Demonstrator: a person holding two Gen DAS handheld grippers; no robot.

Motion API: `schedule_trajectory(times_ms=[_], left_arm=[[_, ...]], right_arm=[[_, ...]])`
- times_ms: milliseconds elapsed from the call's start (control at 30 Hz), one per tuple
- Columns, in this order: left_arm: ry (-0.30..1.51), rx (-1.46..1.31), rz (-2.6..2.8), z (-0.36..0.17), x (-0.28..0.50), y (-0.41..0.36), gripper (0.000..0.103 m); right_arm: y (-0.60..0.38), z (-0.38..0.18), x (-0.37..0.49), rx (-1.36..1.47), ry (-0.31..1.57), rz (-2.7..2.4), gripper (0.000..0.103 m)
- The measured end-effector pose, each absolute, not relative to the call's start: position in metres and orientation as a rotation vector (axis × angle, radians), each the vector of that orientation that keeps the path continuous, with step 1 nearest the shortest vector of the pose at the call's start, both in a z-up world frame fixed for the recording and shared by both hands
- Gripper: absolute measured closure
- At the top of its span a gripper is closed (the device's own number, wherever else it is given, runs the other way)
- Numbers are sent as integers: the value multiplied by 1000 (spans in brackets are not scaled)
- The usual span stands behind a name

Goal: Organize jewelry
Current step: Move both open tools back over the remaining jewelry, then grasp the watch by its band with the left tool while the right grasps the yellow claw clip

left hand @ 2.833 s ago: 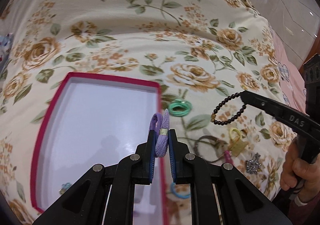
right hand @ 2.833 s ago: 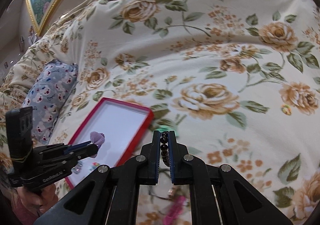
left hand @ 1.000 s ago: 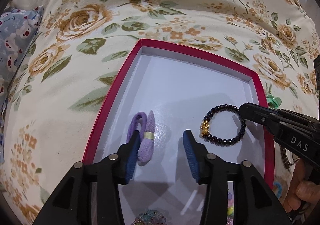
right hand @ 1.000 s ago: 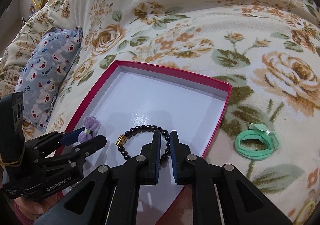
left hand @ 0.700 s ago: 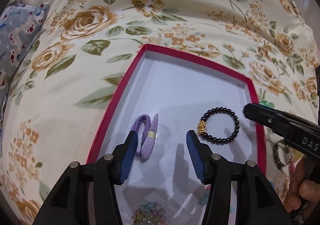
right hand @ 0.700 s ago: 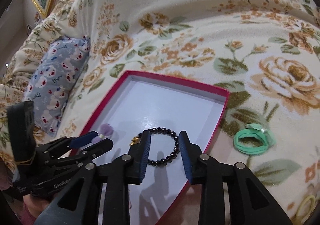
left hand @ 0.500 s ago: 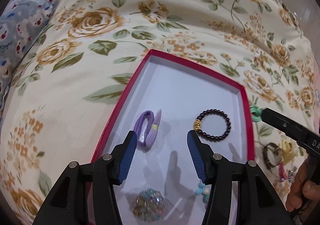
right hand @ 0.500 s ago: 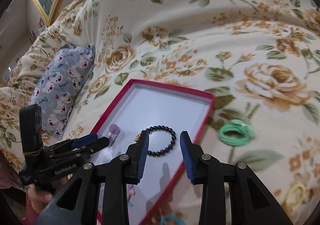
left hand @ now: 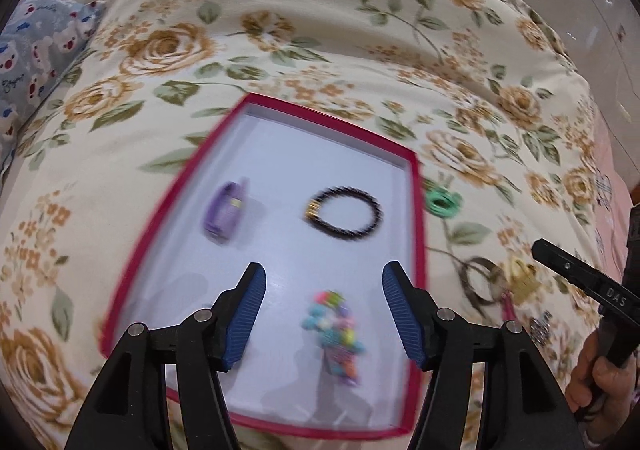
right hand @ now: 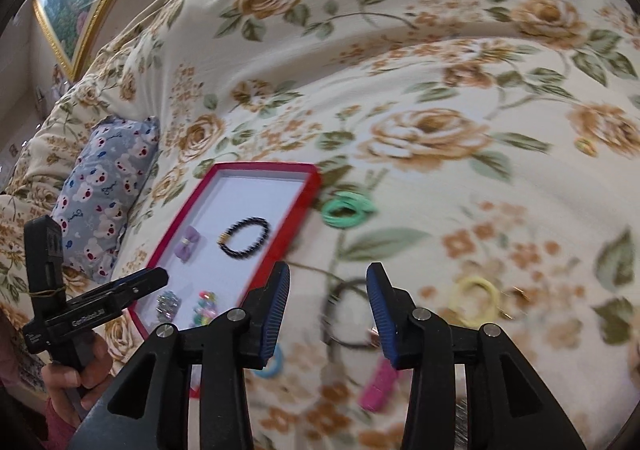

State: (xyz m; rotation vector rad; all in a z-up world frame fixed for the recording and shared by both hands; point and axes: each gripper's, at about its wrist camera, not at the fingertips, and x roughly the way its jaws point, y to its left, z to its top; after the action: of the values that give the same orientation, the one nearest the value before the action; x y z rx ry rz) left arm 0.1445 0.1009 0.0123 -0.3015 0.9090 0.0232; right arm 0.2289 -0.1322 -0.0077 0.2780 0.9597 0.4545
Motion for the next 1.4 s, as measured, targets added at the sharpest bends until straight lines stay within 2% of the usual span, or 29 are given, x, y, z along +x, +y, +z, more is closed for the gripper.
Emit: schedule_trajectory(times_ms=[533,1400], left_arm=[[973,-222,-106,6,156,37,42],[1018,-88,-130,-15,217,-17,44]], right_arm=[[-202,-28,194,317,994,323,61],[-187,-46,212,299,1015,373,61]])
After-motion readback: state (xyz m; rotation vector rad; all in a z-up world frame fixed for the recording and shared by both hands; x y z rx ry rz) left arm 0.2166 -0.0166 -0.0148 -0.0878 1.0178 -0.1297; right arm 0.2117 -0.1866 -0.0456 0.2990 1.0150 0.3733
